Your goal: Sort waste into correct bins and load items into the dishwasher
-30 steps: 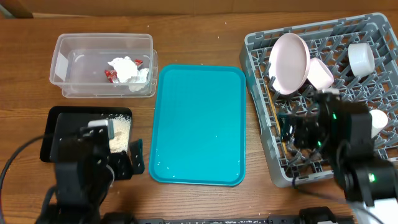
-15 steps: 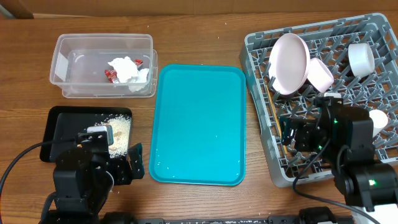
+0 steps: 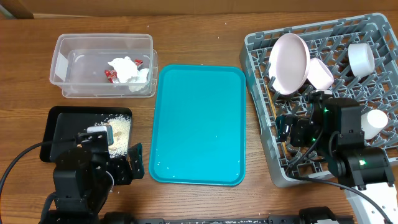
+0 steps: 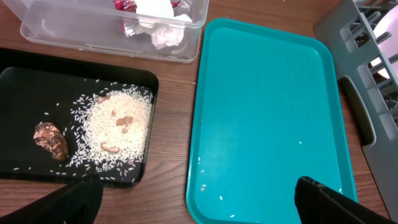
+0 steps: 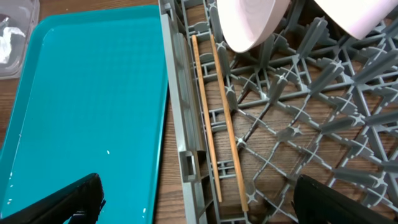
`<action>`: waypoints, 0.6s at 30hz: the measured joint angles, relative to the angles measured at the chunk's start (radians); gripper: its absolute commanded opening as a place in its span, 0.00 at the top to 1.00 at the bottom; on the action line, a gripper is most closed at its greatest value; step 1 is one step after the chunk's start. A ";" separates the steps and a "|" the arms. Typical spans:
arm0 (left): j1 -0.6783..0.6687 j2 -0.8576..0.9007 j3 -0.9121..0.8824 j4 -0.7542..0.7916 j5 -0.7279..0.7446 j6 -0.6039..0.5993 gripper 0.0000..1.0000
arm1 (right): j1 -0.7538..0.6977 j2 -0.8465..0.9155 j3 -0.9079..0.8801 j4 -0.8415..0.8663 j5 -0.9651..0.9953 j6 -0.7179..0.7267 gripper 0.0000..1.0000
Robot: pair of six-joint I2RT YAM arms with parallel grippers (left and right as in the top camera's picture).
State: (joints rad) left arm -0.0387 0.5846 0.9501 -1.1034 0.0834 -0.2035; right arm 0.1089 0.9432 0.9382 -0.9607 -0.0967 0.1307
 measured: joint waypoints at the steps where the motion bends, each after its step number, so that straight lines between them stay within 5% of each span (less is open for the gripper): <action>1: 0.000 0.000 0.000 0.000 0.000 0.000 0.00 | 0.000 -0.002 0.000 0.000 0.000 0.000 0.00; 10: 0.000 0.000 0.000 0.000 0.000 0.000 0.00 | 0.000 -0.212 -0.111 0.026 0.026 -0.002 0.00; 18: 0.000 0.000 -0.001 0.000 0.000 0.000 0.00 | 0.000 -0.506 -0.361 0.303 0.035 -0.005 0.00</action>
State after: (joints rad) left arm -0.0387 0.5846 0.9489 -1.1038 0.0830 -0.2035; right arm 0.1089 0.4370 0.5774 -0.6575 -0.0620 0.1261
